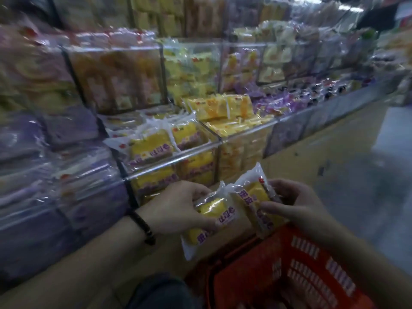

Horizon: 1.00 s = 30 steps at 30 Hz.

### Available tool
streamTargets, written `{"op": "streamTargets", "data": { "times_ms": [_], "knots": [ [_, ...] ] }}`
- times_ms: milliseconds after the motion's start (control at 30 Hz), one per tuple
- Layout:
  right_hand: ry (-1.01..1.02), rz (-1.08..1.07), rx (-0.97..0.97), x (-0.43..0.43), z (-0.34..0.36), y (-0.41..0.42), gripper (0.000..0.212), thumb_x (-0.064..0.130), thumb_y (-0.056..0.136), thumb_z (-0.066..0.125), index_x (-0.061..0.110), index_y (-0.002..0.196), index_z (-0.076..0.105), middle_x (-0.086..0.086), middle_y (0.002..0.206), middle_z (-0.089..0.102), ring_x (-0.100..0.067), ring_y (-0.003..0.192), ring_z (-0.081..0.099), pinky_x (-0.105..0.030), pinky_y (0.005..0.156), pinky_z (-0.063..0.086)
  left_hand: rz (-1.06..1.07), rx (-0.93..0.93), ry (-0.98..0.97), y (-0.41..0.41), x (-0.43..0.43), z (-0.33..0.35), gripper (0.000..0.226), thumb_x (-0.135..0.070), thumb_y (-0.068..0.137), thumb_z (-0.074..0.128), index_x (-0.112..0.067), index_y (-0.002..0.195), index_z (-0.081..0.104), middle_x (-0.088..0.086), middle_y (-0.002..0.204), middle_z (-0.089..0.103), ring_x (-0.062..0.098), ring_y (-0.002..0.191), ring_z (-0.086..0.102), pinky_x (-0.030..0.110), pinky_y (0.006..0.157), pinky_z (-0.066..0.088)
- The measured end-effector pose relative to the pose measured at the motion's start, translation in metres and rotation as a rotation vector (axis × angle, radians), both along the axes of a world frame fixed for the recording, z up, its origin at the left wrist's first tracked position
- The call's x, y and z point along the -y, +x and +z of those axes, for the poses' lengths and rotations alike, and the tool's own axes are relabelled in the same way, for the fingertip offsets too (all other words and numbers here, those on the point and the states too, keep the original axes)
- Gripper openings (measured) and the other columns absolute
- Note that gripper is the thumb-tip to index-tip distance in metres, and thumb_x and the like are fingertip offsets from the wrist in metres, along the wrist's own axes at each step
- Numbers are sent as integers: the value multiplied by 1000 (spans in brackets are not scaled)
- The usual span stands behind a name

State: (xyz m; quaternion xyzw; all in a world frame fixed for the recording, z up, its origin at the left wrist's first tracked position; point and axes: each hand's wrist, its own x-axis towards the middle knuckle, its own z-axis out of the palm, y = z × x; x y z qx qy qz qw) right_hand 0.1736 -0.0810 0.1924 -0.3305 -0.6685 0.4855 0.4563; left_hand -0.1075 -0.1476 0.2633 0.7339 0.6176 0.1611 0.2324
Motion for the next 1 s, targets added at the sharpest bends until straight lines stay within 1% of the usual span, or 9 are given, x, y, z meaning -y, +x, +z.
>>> {"op": "streamTargets", "data": {
  "times_ms": [100, 200, 267, 400, 533, 667, 767, 867, 1000],
  "knots": [
    [109, 4, -51, -8, 28, -16, 44, 7, 74, 84, 11, 116, 74, -9, 109, 80, -29, 101, 77, -32, 79, 62, 67, -120, 209, -15, 17, 39, 68, -64, 66, 89, -41, 123, 60, -24, 114, 67, -3, 104, 65, 28, 84, 60],
    [222, 8, -60, -16, 61, -33, 45, 10, 75, 83, 12, 118, 72, -8, 109, 79, -30, 100, 77, -36, 79, 64, 87, -131, 369, -36, 29, 72, 66, -57, 68, 91, -42, 123, 59, -20, 122, 64, -1, 114, 60, 32, 90, 58],
    [323, -15, -34, -26, 81, -46, 45, 15, 76, 84, 15, 119, 73, -5, 109, 79, -28, 101, 76, -44, 82, 64, 104, -103, 445, -49, 34, 93, 59, -50, 70, 93, -45, 120, 64, -18, 120, 66, 0, 113, 62, 33, 89, 60],
    [498, -97, 7, -47, 116, -71, 33, 14, 88, 81, 16, 120, 72, 3, 107, 77, -17, 102, 73, -44, 83, 64, 170, -162, 632, -75, 20, 116, 54, -42, 71, 93, -43, 120, 71, -14, 113, 66, 0, 102, 62, 31, 86, 56],
    [590, -200, 50, -62, 143, -91, 34, 9, 92, 76, 21, 124, 70, 10, 110, 74, -7, 101, 70, -35, 82, 63, 218, -264, 596, -88, -8, 108, 59, -41, 75, 92, -47, 127, 65, -17, 123, 66, 6, 110, 63, 40, 90, 59],
    [678, -191, 128, -68, 152, -102, 39, 9, 91, 77, 22, 127, 69, 13, 115, 72, 5, 101, 66, -10, 75, 53, 270, -346, 587, -87, -23, 93, 59, -57, 71, 89, -46, 123, 64, -17, 115, 69, 8, 106, 65, 39, 88, 58],
    [746, -58, 243, -72, 150, -109, 37, 9, 91, 79, 31, 117, 68, 14, 116, 69, -4, 106, 67, -19, 80, 56, 300, -458, 666, -88, -23, 86, 58, -69, 70, 82, -47, 121, 68, -23, 114, 71, 3, 105, 65, 33, 91, 55],
    [875, -56, 391, -75, 147, -119, 50, 10, 89, 80, 47, 114, 57, 32, 115, 58, 3, 112, 56, -19, 89, 47, 305, -560, 686, -87, -16, 80, 54, -70, 79, 75, -44, 126, 68, -20, 121, 70, 10, 112, 62, 34, 94, 51],
    [863, -16, 485, -80, 149, -122, 48, 11, 90, 78, 45, 119, 59, 26, 121, 57, -4, 118, 56, -27, 98, 50, 318, -550, 652, -94, -10, 77, 54, -69, 84, 70, -47, 133, 62, -21, 131, 66, 11, 120, 59, 39, 101, 50]
  ]
}}
